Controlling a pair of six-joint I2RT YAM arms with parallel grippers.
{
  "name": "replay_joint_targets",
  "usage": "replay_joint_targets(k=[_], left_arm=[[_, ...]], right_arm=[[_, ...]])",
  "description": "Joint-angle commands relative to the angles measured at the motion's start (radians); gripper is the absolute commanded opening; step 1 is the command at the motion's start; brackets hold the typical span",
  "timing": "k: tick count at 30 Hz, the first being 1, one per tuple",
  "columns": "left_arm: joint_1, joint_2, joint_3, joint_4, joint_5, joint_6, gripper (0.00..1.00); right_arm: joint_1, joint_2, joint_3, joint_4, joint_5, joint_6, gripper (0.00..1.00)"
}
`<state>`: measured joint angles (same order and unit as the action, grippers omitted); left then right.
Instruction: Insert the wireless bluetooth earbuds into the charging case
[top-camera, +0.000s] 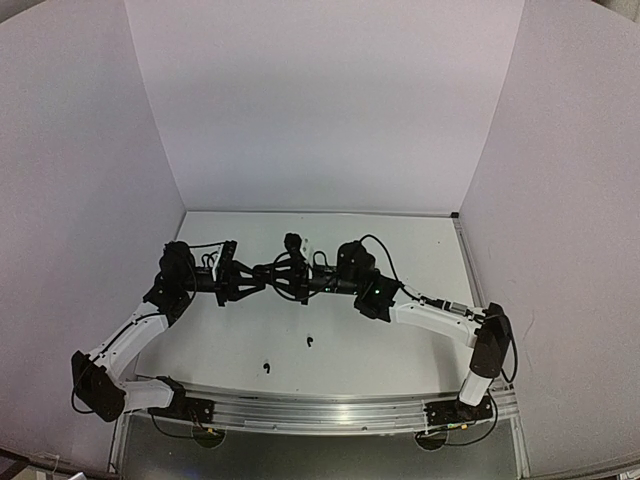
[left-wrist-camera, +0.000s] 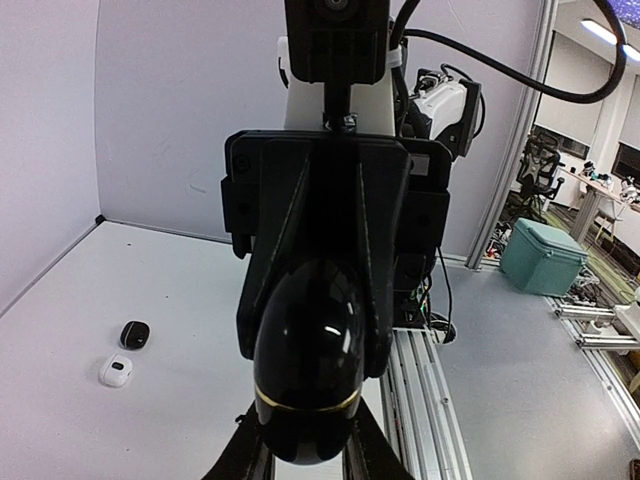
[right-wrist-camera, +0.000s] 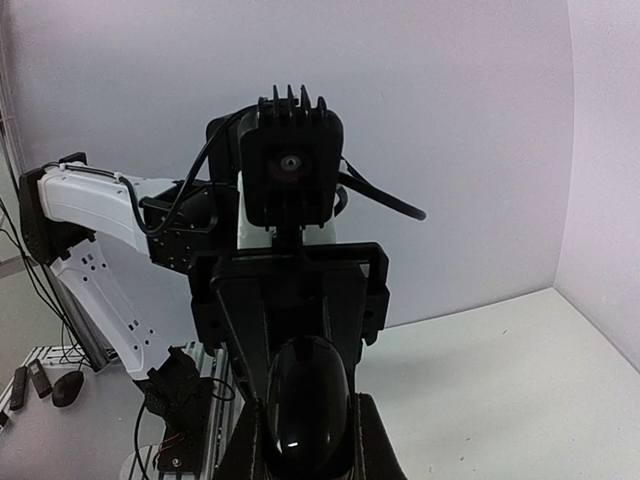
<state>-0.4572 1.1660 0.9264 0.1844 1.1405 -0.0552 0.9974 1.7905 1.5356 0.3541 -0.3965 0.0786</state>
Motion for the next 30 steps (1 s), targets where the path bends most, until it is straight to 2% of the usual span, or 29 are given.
replay_joint_targets(k=[1, 18, 30], left_arm=[[-0.003, -0.017, -0.005, 0.040, 0.025, -0.011, 0.21], [-0.003, -0.013, -0.003, 0.041, 0.045, -0.006, 0.31], [-0.003, -0.009, 0.001, 0.034, 0.047, 0.001, 0.30]], right_arm=[[-0.009, -0.021, -0.004, 0.034, 0.007, 0.010, 0.00], [-0.016, -0.013, -0.010, 0.023, -0.001, 0.020, 0.00], [-0.017, -0.001, 0.008, 0.003, -0.044, 0.009, 0.00]])
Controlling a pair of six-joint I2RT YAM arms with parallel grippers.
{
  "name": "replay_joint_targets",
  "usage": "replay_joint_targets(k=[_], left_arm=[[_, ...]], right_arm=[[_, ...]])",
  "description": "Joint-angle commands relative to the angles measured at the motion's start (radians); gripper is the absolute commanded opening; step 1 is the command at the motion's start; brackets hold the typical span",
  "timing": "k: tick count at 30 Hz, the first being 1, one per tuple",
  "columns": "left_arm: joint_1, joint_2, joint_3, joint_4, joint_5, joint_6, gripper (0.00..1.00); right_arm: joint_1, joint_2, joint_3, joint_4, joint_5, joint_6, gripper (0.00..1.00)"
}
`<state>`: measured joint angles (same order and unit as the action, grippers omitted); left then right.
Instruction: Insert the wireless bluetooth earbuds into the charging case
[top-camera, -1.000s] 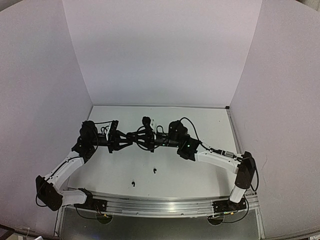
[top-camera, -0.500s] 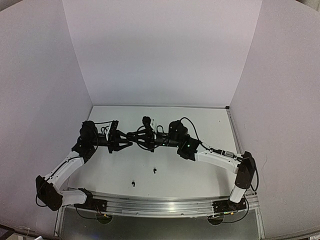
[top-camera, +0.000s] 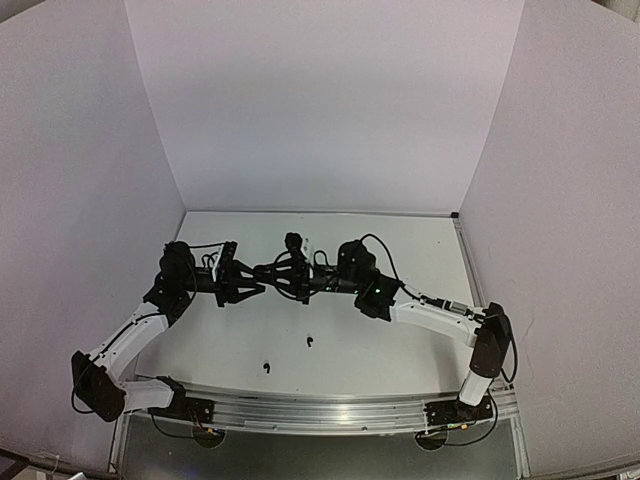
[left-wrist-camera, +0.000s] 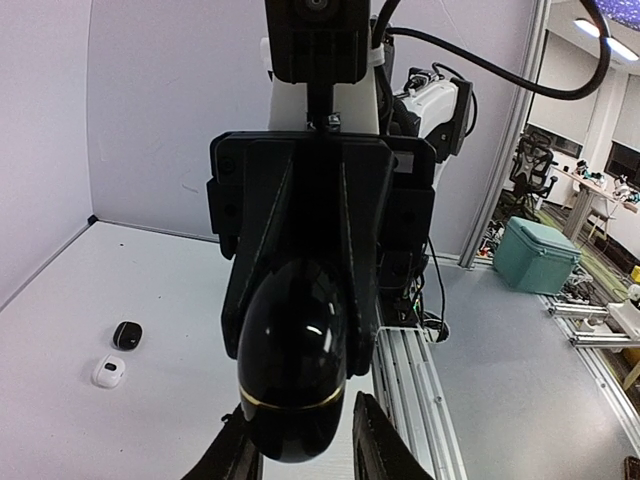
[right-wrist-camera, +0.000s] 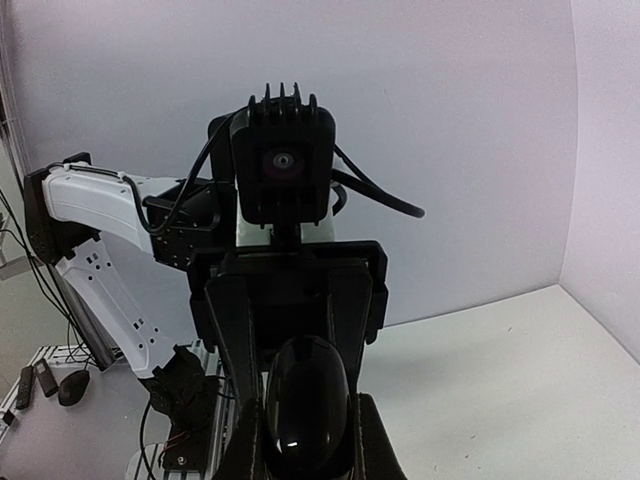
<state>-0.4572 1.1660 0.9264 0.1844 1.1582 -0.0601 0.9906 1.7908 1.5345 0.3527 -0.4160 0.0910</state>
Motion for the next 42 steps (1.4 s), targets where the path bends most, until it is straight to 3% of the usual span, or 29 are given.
replay_joint_targets(k=[1, 15, 21, 28, 35, 36, 39, 42], left_arm=[[-0.003, -0.009, 0.001, 0.033, 0.028, 0.006, 0.29], [-0.002, -0.011, 0.008, -0.004, 0.025, 0.035, 0.23], [-0.001, -0.013, 0.006, -0.006, 0.016, 0.039, 0.00], [0.002, -0.026, 0.020, -0.100, -0.041, 0.172, 0.00], [0.003, -0.020, 0.028, -0.103, -0.020, 0.151, 0.00], [0.004, -0.018, 0.029, -0.108, -0.016, 0.148, 0.03], [0.006, -0.014, 0.040, -0.135, -0.008, 0.156, 0.30], [0.006, -0.011, 0.043, -0.137, -0.002, 0.168, 0.38]], right_arm=[[-0.010, 0.000, 0.011, 0.005, -0.030, -0.006, 0.00], [-0.010, 0.025, 0.046, -0.026, -0.052, -0.036, 0.00], [-0.010, 0.029, 0.049, -0.024, -0.047, -0.025, 0.00], [-0.018, 0.008, 0.046, -0.060, 0.032, 0.009, 0.02], [-0.017, 0.026, 0.072, -0.076, -0.018, -0.003, 0.00], [-0.018, 0.024, 0.074, -0.076, -0.035, -0.007, 0.00], [-0.018, 0.022, 0.079, -0.077, -0.082, -0.018, 0.00], [-0.018, 0.027, 0.082, -0.077, -0.110, -0.013, 0.00]])
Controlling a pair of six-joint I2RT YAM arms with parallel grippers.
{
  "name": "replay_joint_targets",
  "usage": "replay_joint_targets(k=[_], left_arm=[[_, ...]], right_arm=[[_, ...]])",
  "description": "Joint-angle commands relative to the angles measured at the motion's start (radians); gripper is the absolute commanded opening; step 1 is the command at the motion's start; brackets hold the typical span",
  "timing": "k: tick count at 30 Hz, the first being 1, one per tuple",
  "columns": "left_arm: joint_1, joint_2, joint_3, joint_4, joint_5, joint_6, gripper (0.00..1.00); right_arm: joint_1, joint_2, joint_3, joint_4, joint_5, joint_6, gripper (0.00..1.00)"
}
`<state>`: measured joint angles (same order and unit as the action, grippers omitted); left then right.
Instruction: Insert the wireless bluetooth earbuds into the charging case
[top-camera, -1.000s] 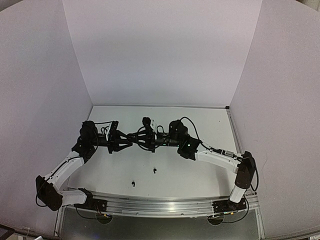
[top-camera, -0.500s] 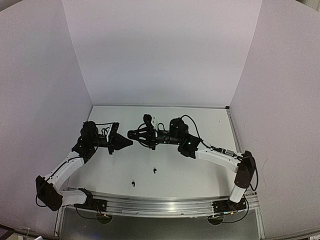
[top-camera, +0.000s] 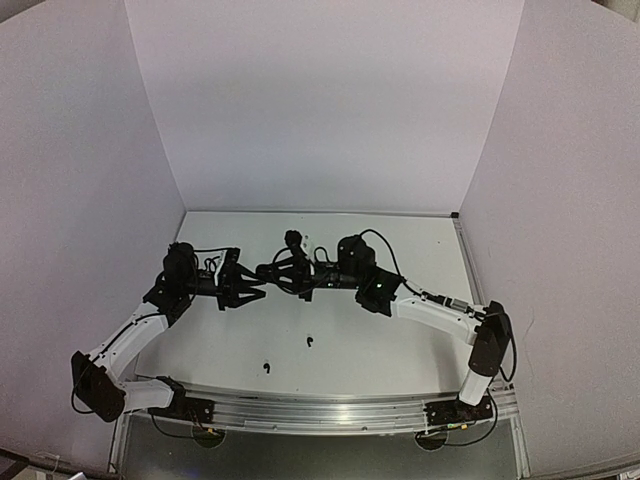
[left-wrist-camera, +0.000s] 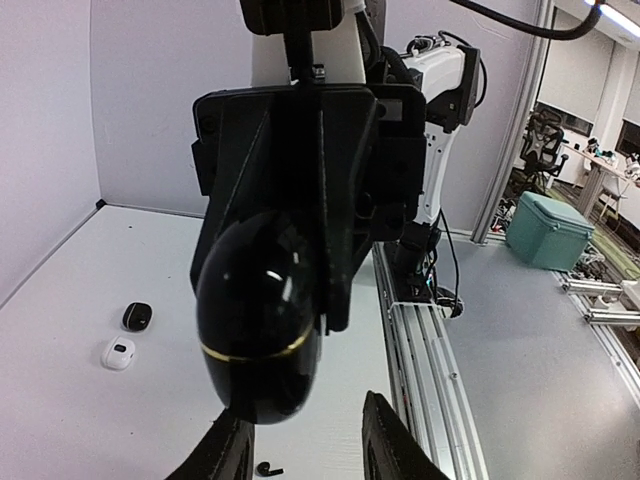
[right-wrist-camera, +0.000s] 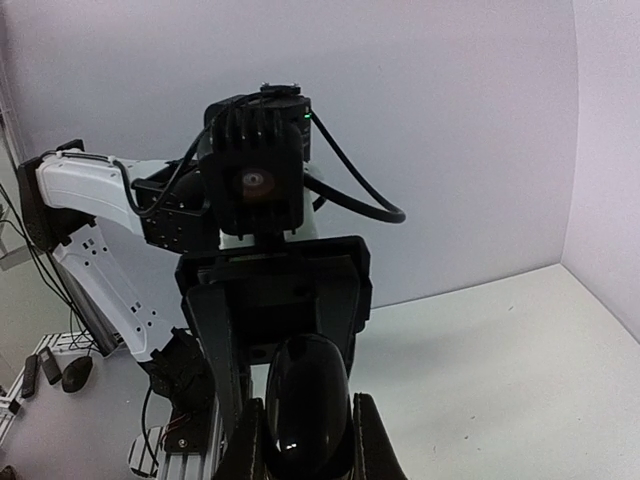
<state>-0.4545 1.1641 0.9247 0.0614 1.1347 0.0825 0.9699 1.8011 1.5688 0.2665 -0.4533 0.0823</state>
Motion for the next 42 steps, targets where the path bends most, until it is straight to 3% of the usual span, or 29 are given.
replay_joint_targets(k=[1, 19, 38, 42], left_arm=[[0.004, -0.008, 0.045, -0.011, 0.023, 0.024, 0.38], [0.004, -0.008, 0.037, 0.033, 0.042, -0.004, 0.23], [0.005, -0.007, 0.039, 0.032, 0.076, 0.013, 0.21], [0.005, -0.005, 0.038, 0.038, 0.085, 0.032, 0.06]], right_arm=[[0.004, 0.020, 0.049, 0.009, -0.078, -0.001, 0.00], [0.004, 0.034, 0.038, -0.004, -0.055, -0.007, 0.00], [0.004, 0.073, 0.080, -0.108, -0.035, -0.062, 0.00], [0.004, 0.084, 0.093, -0.135, -0.047, -0.074, 0.00]])
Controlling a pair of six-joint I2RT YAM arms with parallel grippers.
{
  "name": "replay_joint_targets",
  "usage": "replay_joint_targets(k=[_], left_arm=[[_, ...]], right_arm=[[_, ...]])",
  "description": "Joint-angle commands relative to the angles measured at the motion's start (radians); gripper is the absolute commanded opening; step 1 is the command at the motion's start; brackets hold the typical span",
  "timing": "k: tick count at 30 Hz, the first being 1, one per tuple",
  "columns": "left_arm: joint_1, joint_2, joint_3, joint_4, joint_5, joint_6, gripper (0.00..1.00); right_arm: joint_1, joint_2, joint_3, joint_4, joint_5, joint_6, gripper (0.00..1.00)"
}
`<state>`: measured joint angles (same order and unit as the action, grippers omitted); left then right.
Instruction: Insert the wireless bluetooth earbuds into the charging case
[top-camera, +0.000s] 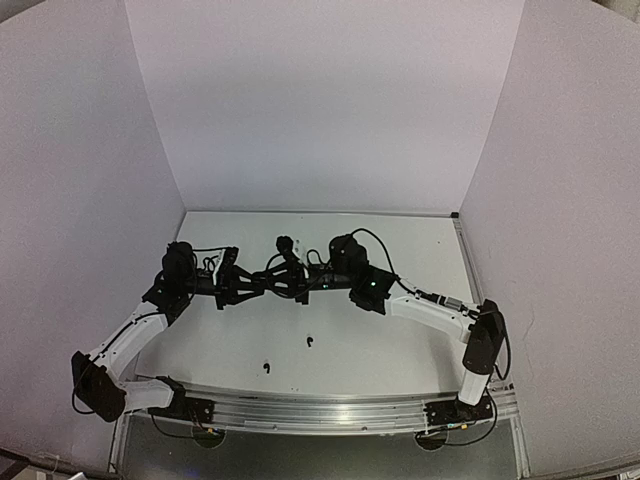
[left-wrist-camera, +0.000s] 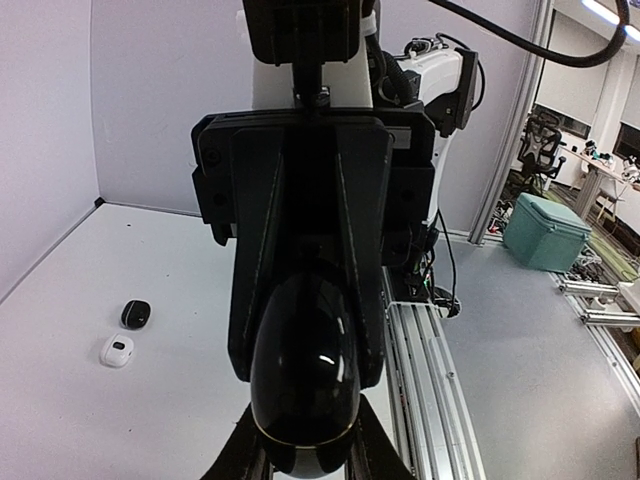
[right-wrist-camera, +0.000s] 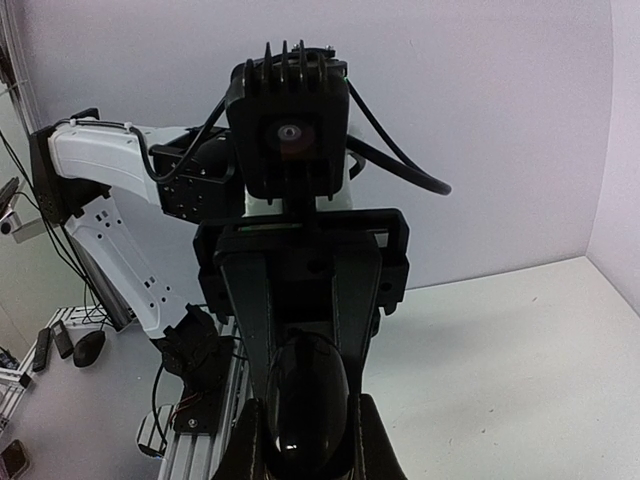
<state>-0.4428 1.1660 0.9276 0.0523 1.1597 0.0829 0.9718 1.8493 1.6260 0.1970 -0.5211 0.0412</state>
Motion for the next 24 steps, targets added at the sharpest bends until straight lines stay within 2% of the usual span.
replay_joint_targets(k=[1, 7, 13, 15, 19, 24], left_arm=[[-0.007, -0.007, 0.035, 0.047, 0.059, 0.036, 0.02], [-0.005, -0.010, 0.033, 0.013, 0.033, 0.043, 0.00], [-0.005, -0.021, 0.036, -0.074, -0.018, 0.122, 0.00], [-0.005, -0.022, 0.040, -0.108, -0.021, 0.156, 0.00], [-0.005, -0.025, 0.052, -0.181, -0.032, 0.246, 0.00], [-0.005, -0.024, 0.071, -0.265, -0.037, 0.363, 0.00]], right_arm=[[0.003, 0.039, 0.037, -0.069, 0.015, -0.033, 0.00], [-0.002, 0.048, 0.045, -0.073, -0.009, 0.002, 0.02], [-0.008, 0.043, 0.055, -0.073, -0.009, 0.036, 0.27], [-0.008, 0.042, 0.060, -0.073, -0.002, 0.042, 0.31], [-0.008, 0.040, 0.061, -0.075, 0.020, 0.045, 0.37], [-0.008, 0.044, 0.063, -0.080, 0.035, 0.047, 0.38]])
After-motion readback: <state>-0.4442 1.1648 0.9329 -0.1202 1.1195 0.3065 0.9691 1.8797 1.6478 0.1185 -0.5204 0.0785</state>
